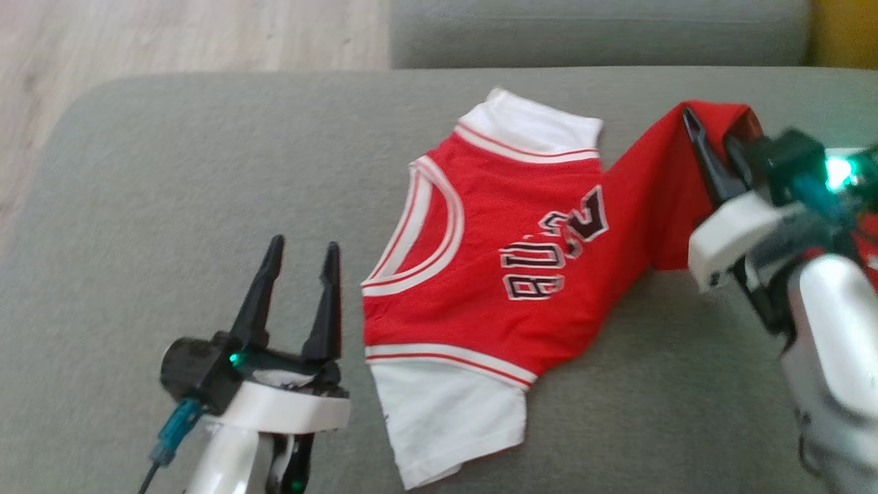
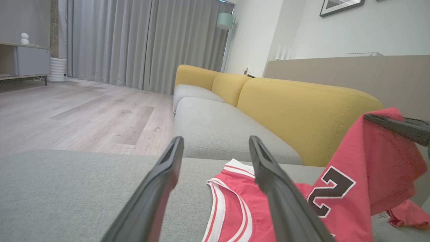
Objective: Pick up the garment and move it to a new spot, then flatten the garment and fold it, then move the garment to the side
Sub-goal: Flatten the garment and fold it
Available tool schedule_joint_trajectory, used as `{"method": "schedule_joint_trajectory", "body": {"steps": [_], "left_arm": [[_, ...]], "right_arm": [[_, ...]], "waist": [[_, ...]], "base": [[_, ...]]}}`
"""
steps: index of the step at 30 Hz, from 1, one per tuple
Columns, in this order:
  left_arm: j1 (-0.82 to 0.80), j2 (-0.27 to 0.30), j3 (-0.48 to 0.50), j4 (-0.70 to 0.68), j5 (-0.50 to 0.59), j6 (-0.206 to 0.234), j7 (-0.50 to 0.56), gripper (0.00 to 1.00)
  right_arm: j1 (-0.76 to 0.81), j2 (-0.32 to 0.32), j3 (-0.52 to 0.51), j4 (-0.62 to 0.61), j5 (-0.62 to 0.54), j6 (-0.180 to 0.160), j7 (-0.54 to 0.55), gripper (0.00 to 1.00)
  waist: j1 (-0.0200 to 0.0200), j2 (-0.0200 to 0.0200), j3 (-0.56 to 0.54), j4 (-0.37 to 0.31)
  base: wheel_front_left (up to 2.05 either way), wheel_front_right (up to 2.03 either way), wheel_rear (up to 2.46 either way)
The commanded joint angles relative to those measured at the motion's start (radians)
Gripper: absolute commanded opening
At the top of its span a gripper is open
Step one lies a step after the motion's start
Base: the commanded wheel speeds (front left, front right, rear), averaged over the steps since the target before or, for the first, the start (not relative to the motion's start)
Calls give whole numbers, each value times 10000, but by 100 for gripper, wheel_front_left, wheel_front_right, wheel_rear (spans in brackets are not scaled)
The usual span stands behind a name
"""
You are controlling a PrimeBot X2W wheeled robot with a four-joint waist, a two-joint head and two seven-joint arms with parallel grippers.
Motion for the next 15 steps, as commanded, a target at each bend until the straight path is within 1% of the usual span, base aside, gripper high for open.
{"method": "schedule_joint_trajectory", "body": {"steps": [1,4,11,12,13,15], "left_arm": [[-489,50,202,-261,-68,18,-49,100],[-686,58,-74,-216,-109,18,-49,100],[-1146,40,-446,-151,-220,18,-49,100],[-1190,36,-466,-151,-234,18,-49,100],[-1232,32,-483,-153,-248,18,-49,100],[-1283,24,-498,-140,-266,18,-49,100]], "right_arm": [[-526,-192,250,-10,44,-7,65,0],[-1408,-578,477,1585,131,-7,238,0],[-3397,-961,939,5139,305,-7,159,0],[-3645,-988,982,5595,291,-7,34,47],[-3862,-982,969,6053,317,-7,-102,100],[-4184,-969,1180,6905,250,-7,-280,100]], "waist": [[-1,-1,279,376],[-1,-1,559,821],[-1,-1,1237,1665],[-1,-1,1308,1734],[-1,-1,1364,1785],[-1,-1,1407,1835]], "base": [[0,0,0],[0,0,0],[0,0,0],[0,0,0],[0,0,0],[0,0,0]]}}
